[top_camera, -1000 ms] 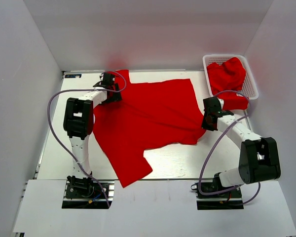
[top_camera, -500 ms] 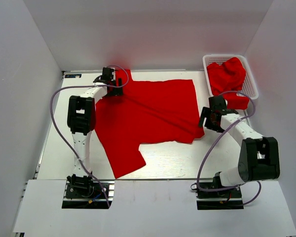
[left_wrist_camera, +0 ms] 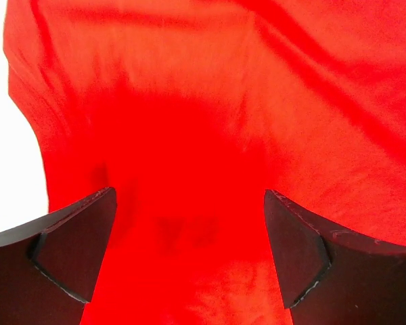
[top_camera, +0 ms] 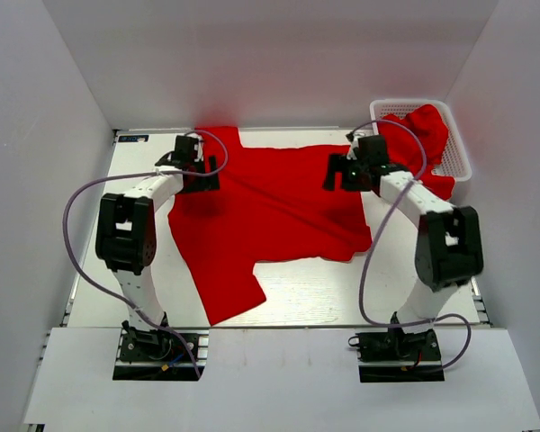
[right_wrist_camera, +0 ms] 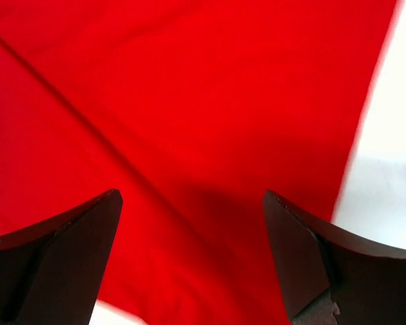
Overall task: Fold and stack the t-shirts
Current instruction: Flatten out the tshirt
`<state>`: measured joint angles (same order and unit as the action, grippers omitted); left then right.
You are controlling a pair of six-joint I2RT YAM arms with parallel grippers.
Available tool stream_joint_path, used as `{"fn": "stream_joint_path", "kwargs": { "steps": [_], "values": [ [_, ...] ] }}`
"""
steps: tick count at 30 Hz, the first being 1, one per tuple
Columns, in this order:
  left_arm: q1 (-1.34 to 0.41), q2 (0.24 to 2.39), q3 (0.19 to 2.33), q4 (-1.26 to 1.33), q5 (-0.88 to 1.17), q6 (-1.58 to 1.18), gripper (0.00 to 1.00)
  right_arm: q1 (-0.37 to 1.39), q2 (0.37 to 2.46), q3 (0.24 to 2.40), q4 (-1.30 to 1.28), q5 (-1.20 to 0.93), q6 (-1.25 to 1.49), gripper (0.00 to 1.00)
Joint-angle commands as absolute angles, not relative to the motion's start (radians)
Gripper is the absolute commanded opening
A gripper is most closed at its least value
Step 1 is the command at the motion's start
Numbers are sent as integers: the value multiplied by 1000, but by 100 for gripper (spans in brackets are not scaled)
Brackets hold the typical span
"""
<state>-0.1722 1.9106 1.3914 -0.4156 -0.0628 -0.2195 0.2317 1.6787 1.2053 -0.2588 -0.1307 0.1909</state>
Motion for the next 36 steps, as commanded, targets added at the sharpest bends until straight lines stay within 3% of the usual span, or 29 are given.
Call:
{"fn": "stream_joint_path", "kwargs": {
  "steps": [1,4,15,25,30,36],
  "values": [
    [-175,1920,1373,-405,-54,-261,100,242,1807,1336,-222,-134,161,90],
    [-166,1988,1429,-432,-75,-272,100,244,1952,1481,-247,-107,166,90],
    [-107,2181,1587,-482,-115,-291,100,221,2232,1709,-314,-5,166,90],
    [-66,2326,1841,-502,17,-206,100,166,2474,2070,-396,-46,222,90],
    [-66,2353,1966,-528,87,-183,100,172,2404,2080,-359,-86,132,90],
    [-66,2136,1844,-537,97,-173,100,199,2183,1926,-301,-115,6,90]
  ]
}}
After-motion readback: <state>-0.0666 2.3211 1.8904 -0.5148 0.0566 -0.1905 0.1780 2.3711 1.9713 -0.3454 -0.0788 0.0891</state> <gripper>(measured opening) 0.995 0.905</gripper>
